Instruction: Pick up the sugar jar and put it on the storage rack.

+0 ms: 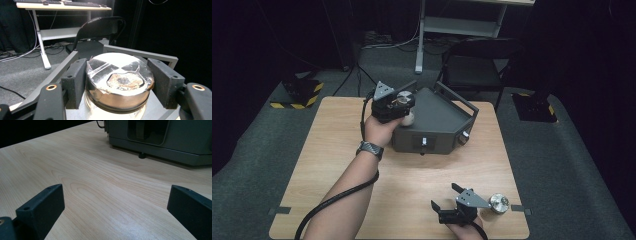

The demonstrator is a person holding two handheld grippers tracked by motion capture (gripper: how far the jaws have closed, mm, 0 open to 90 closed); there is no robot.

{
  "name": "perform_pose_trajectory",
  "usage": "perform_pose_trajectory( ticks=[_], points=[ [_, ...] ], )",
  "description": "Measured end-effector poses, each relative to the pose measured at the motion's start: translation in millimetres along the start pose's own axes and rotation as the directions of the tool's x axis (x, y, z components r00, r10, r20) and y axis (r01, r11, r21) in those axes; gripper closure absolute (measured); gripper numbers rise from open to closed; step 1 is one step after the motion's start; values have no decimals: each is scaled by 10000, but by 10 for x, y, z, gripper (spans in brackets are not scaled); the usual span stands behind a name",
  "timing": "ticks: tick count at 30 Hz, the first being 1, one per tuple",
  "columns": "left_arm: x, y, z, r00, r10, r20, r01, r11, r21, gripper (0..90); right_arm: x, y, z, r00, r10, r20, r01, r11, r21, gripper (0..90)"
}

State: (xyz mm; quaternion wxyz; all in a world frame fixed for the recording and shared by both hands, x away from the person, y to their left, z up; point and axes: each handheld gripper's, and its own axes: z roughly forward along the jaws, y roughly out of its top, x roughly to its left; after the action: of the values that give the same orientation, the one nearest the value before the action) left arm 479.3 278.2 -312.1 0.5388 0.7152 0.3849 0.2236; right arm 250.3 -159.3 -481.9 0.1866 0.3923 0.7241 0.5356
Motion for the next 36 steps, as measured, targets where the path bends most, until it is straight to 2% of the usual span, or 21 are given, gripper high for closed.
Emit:
perform_pose_trajectory(
  ticks=[7, 10, 14, 27, 36],
  points=[
    [-20, -15, 110, 10000, 48, -48, -47, 9999, 106, 346, -13, -4, -4, 10000, 19, -68, -19, 10000, -22, 7],
    [-43, -1, 149, 9997, 230, -127, -227, 9996, 183, 346, -17, -5, -3, 10000, 39, -88, -39, 10000, -33, 7],
    [-43, -15, 193, 9997, 138, -200, -133, 9996, 269, 346, -19, -5, -4, 9999, 3, -105, -4, 10000, -28, 7],
    [-11, -42, 257, 9993, 0, -374, 15, 9992, 408, 346, -14, -7, -6, 10000, 12, -88, -13, 10000, -39, 7],
    [11, -77, 256, 9995, 27, -318, -15, 9992, 393, 346, -15, -5, -5, 9999, 10, -103, -11, 10000, -28, 6]
  ],
)
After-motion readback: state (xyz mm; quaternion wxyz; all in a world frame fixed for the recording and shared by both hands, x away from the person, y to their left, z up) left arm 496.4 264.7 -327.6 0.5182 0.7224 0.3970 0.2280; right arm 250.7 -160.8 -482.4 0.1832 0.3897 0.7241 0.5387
